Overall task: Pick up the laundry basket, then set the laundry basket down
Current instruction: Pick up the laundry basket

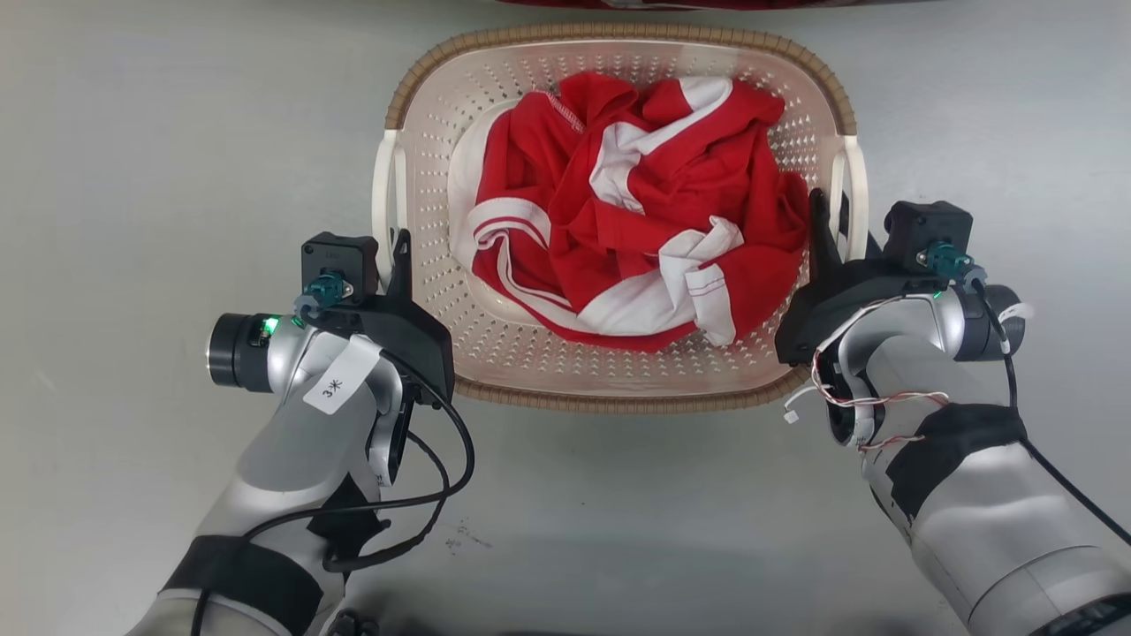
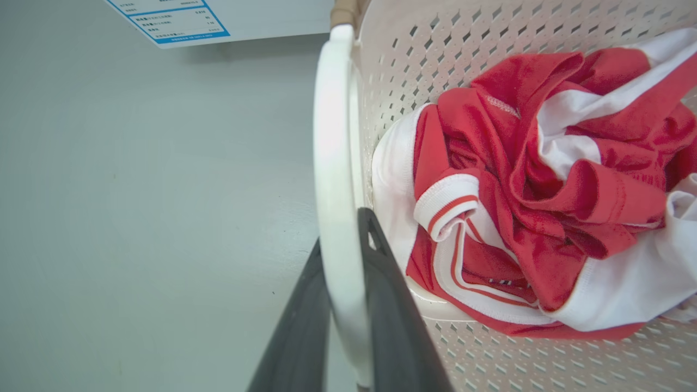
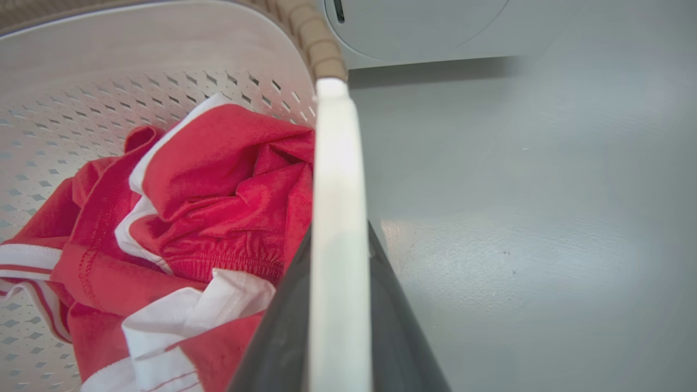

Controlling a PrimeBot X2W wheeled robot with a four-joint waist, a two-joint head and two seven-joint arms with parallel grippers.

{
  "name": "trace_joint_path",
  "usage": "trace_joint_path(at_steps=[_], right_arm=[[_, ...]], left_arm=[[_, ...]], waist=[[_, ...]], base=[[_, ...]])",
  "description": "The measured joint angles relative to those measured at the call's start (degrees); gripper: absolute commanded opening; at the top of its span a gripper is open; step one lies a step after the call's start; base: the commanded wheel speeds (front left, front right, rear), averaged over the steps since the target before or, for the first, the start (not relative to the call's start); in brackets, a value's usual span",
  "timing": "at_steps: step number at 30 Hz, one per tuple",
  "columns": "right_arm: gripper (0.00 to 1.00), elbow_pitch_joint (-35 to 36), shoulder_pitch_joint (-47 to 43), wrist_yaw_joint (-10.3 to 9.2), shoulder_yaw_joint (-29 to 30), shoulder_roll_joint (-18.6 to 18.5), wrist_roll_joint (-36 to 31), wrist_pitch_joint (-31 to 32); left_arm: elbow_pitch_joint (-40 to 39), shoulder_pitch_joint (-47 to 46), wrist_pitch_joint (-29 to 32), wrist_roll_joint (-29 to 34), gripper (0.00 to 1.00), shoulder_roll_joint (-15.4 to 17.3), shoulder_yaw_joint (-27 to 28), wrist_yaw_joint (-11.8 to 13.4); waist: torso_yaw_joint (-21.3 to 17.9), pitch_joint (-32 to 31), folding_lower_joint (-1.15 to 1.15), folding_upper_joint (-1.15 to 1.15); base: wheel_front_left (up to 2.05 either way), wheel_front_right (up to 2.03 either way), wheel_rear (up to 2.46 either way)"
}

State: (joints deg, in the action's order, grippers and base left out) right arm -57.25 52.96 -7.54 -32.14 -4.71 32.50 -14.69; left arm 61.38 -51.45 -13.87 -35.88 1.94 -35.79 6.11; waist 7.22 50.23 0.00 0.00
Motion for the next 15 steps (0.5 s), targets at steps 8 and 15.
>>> trace_joint_path(at_steps=[8, 15], right_arm=[[0.00, -1.12, -2.05, -0.01, -2.44, 0.03, 3.09, -0.01], [0.00, -2.37, -4.54, -0.01, -4.88, 0.16, 5.47, 0.53]], left_arm=[[0.71, 1.37, 0.52, -2.13, 0.00, 0.01, -2.20, 0.19], [1.34, 4.02, 1.77, -3.67, 0.00, -0.05, -3.96, 0.25]], waist=[[-0.61, -3.52, 0.00, 0.00], [-1.22, -7.50, 0.00, 0.00]], base=[[0.00, 0.00, 0.00], [0.00, 0.00, 0.00]])
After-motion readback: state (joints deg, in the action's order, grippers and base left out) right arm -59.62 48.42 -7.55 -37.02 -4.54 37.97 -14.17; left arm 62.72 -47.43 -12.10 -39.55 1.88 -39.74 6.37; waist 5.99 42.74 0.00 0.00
